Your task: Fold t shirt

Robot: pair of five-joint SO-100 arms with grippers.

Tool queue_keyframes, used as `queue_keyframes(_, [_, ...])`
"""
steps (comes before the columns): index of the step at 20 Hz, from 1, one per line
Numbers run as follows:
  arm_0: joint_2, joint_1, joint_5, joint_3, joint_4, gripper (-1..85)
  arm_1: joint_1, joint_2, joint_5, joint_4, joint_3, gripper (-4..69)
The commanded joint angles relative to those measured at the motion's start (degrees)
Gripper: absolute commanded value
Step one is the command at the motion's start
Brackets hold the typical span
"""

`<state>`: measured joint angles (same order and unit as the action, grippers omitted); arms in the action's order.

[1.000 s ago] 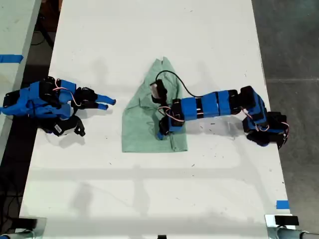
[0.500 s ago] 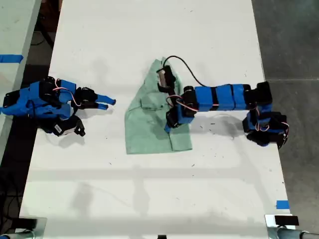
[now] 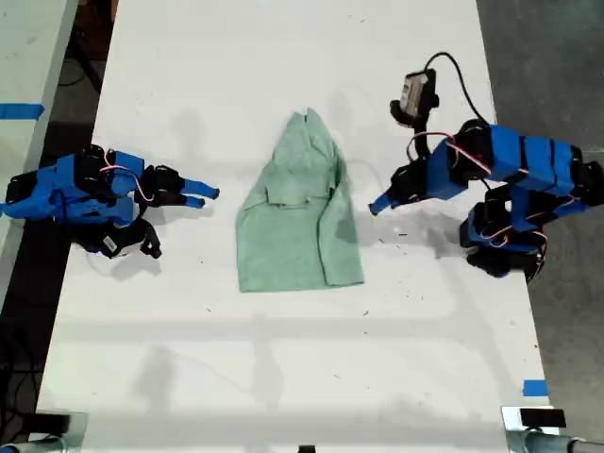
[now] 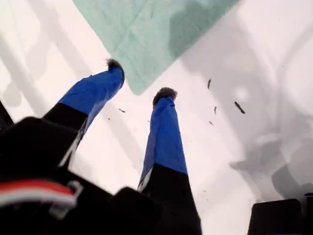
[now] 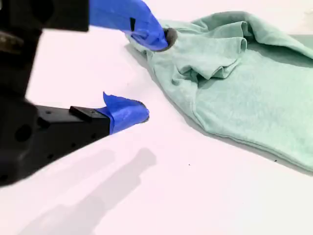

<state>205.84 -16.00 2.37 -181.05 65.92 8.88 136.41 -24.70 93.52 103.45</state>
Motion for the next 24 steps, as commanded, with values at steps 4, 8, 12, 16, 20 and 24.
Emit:
queue_keyframes(4, [0.53,0.44,-0.62,1.76,-0.62,19.5,-1.85,34.45,2.72,-15.38,36.47,9.3])
queue_keyframes(8, [0.53,0.44,-0.62,1.76,-0.62,19.5,-1.85,64.16,0.97,-14.06,58.97,9.8])
queue_keyframes(12, [0.53,0.44,-0.62,1.76,-0.62,19.4,-0.44,64.51,-1.32,-17.40,70.66,7.6])
queue_keyframes(16, [0.53,0.44,-0.62,1.76,-0.62,19.4,1.49,64.51,1.05,-14.15,70.31,5.6])
queue_keyframes(20, [0.53,-0.53,-0.79,1.76,-0.62,19.4,1.58,64.51,1.49,-13.62,70.31,4.2])
queue_keyframes(24, [0.53,-3.60,-0.79,1.76,-0.62,18.8,1.85,64.51,1.49,-13.45,70.22,4.2])
